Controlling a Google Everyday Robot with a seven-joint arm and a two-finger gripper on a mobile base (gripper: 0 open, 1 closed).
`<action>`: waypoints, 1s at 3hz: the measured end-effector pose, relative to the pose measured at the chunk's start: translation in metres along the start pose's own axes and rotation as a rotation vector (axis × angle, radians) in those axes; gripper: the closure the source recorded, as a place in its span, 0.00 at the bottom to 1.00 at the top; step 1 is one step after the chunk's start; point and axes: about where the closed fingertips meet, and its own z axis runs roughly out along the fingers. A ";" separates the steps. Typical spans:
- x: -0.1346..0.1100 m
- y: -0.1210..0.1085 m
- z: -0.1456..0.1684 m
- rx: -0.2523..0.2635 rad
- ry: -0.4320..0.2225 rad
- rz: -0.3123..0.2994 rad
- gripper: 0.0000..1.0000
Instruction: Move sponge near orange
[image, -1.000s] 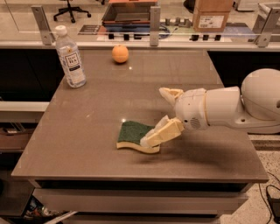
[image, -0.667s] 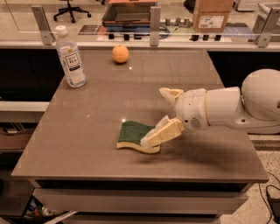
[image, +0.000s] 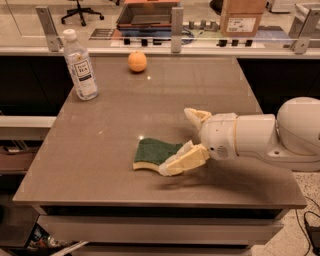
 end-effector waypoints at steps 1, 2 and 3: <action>0.011 0.006 0.000 0.014 -0.026 0.018 0.00; 0.018 0.012 0.001 0.013 -0.033 0.018 0.14; 0.020 0.019 0.005 0.006 -0.026 0.000 0.38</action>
Offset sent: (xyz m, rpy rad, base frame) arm -0.0195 -0.0053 -0.0282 0.0423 -0.0031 -0.0202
